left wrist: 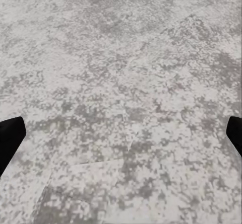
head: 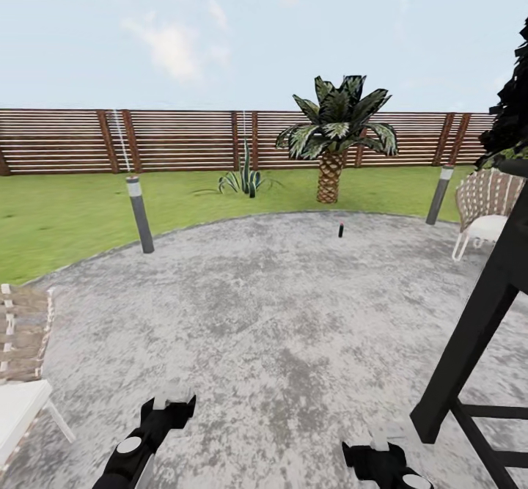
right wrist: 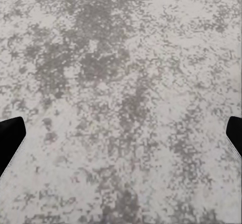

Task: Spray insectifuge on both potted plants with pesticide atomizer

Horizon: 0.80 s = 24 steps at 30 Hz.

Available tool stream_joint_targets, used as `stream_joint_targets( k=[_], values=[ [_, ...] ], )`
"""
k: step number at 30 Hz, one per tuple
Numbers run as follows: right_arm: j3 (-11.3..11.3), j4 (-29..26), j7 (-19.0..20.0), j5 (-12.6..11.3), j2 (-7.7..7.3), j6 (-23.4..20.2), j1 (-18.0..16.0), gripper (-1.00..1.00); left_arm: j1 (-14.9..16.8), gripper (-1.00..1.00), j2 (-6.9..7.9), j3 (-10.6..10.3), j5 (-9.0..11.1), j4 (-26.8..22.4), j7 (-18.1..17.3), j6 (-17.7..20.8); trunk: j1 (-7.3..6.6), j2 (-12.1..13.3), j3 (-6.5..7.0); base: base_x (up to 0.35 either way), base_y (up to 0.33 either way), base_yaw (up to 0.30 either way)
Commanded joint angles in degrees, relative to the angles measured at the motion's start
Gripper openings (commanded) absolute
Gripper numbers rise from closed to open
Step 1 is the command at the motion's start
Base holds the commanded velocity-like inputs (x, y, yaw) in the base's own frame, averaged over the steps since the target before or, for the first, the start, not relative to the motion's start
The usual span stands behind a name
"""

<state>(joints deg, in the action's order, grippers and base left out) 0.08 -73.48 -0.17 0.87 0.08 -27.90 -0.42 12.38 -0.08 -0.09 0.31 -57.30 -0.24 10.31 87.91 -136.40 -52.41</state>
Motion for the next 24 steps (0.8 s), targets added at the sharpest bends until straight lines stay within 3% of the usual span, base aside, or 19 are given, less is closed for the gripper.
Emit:
stream_joint_targets(
  k=[1,24],
  values=[
    [0.0,-0.1,0.0,0.1,0.01,-0.3,0.0,1.00,0.0,1.00,0.00,0.0,0.0,-0.1,0.0,0.3,0.02,0.0,-0.06,0.346,0.000,0.000],
    [0.0,-0.1,0.0,0.1,0.10,-0.3,0.0,1.00,0.0,1.00,0.00,0.0,0.0,-0.1,0.0,0.3,0.02,0.0,-0.06,0.346,0.000,0.000]
  ],
)
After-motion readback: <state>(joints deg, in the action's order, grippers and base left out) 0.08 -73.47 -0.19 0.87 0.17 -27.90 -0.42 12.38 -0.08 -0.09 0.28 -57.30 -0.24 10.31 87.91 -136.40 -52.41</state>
